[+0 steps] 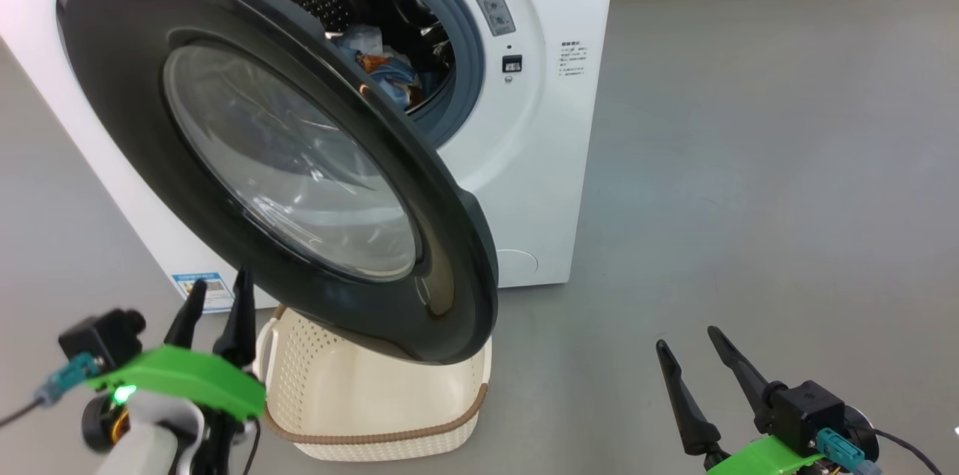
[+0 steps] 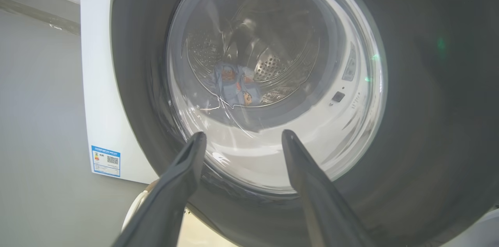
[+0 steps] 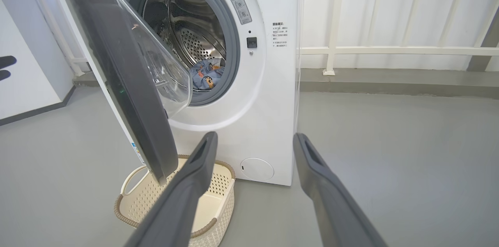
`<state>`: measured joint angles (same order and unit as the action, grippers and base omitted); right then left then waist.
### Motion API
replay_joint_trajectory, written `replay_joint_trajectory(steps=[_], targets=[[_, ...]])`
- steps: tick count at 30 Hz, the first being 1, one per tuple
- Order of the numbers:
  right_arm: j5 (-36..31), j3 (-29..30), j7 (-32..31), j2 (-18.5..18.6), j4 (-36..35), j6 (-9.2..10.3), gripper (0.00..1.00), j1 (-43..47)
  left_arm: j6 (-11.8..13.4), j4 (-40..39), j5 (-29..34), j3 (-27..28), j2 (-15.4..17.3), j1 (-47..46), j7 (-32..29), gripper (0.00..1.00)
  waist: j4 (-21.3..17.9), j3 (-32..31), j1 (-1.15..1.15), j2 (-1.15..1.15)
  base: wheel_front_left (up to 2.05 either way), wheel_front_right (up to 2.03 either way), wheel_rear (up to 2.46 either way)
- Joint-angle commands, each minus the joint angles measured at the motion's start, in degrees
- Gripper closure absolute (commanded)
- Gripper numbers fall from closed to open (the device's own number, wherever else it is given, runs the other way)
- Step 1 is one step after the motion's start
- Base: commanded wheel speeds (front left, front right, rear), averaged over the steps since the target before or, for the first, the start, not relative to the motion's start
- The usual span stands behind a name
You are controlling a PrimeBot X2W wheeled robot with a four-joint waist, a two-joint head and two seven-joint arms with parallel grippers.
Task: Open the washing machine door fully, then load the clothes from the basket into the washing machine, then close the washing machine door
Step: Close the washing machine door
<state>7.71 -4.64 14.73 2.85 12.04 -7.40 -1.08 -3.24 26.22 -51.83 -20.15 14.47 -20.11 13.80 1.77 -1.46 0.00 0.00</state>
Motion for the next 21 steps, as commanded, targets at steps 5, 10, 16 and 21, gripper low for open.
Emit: replay_joint_trajectory(steps=[5, 10, 16, 21], targets=[[0.29, -1.16, 0.27, 0.03, -1.88, -0.09, 0.00, -0.76, 2.12, -2.74, 7.85, 5.87, 2.13, 3.29, 1.15, 0.00, 0.11, 0.31, 0.00, 0.00, 0.00, 0.00, 0.00], [0.30, -0.83, 0.27, 0.03, -2.07, -0.09, 0.00, -0.81, 2.99, -8.14, 17.24, 12.61, 1.13, 9.25, 1.18, 0.00, 0.23, 0.51, 0.00, 0.00, 0.00, 0.00, 0.00], [0.19, -0.37, 0.27, 0.03, -2.14, -0.09, 0.00, -0.65, 2.41, -11.01, 24.56, 18.40, -1.37, 14.95, 1.18, 0.00, 0.50, 0.52, 0.00, 0.00, 0.00, 0.00, 0.00], [-0.07, -0.28, 0.27, 0.03, -2.09, -0.09, 0.00, -0.99, 0.43, -12.87, 30.34, 22.26, -3.44, 18.56, 1.19, 0.00, 0.55, 0.60, 0.00, 0.00, 0.00, 0.00, 0.00]])
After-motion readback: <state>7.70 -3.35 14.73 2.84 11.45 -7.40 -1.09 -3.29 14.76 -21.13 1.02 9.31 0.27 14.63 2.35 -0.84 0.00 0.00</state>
